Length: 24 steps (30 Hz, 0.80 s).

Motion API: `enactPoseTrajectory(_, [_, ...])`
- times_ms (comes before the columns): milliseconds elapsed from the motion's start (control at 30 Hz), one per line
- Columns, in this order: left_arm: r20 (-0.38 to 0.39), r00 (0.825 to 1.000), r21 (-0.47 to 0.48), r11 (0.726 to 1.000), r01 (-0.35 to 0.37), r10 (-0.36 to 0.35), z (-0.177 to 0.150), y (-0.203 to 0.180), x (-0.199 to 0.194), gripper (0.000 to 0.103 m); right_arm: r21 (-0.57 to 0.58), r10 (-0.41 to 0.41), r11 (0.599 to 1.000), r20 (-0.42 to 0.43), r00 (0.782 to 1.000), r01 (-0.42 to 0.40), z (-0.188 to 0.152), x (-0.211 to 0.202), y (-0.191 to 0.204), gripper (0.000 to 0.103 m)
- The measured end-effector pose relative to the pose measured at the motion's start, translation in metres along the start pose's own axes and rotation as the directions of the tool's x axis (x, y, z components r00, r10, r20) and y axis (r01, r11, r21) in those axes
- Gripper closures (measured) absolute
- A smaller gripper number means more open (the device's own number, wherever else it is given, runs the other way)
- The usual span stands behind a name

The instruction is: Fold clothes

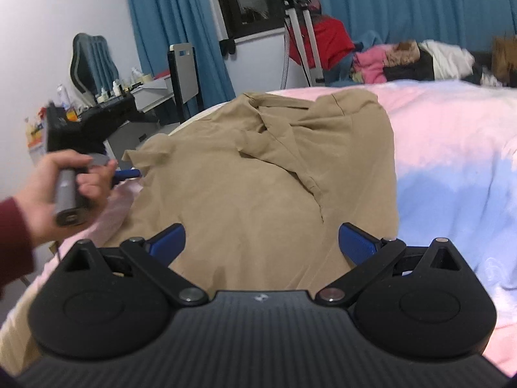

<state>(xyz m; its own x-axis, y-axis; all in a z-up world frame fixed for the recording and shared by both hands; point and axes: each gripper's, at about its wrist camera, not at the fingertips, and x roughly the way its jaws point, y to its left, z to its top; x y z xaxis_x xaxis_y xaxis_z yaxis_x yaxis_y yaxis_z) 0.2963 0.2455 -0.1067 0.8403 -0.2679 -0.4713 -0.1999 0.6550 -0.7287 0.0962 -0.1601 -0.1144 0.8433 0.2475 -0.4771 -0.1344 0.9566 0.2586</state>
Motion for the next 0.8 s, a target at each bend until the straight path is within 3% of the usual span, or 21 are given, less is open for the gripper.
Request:
enactPoseTrajectory(200, [0.144,0.987,0.031,0.997,-0.070,0.065,0.016,0.001,0.034,0.012,0.065,0.000,0.998,-0.027,1.000,0.001,0.002,0.023,-0.025,0.000])
enactPoseTrajectory(333, [0.199,0.970,0.104,0.981,-0.162,0.139,0.025,-0.006,0.052,0.044,0.115,0.015,0.993,-0.031,0.999,-0.011,0.005,0.026,-0.035,0.000])
enactPoseTrajectory(400, [0.211,0.965,0.149,0.970,-0.191,0.157,0.029,-0.015,0.057,0.066,0.115,0.014,0.993,-0.022,1.000,-0.011,0.006,0.024,-0.035,0.000])
enactPoseTrajectory(433, [0.217,0.962,0.174,0.963,-0.204,0.165,0.032,-0.019,0.059,0.083,0.115,0.012,0.993,-0.018,1.000,-0.010,0.006,0.023,-0.035,0.000])
enactPoseTrajectory(467, [0.215,0.963,0.223,0.952,-0.211,0.163,0.033,-0.027,0.059,0.097,0.114,0.011,0.993,-0.013,1.000,-0.009,0.007,0.022,-0.035,0.000])
enactPoseTrajectory(633, [0.253,0.958,0.469,0.849,-0.244,0.136,0.027,-0.085,0.043,0.098,0.104,0.010,0.995,0.023,1.000,-0.012,0.012,0.010,-0.034,0.000])
enactPoseTrajectory(800, [0.229,0.973,0.657,0.738,-0.153,-0.002,-0.018,-0.172,0.029,0.099,0.135,0.005,0.991,0.038,0.999,-0.010,0.017,0.000,-0.039,0.000])
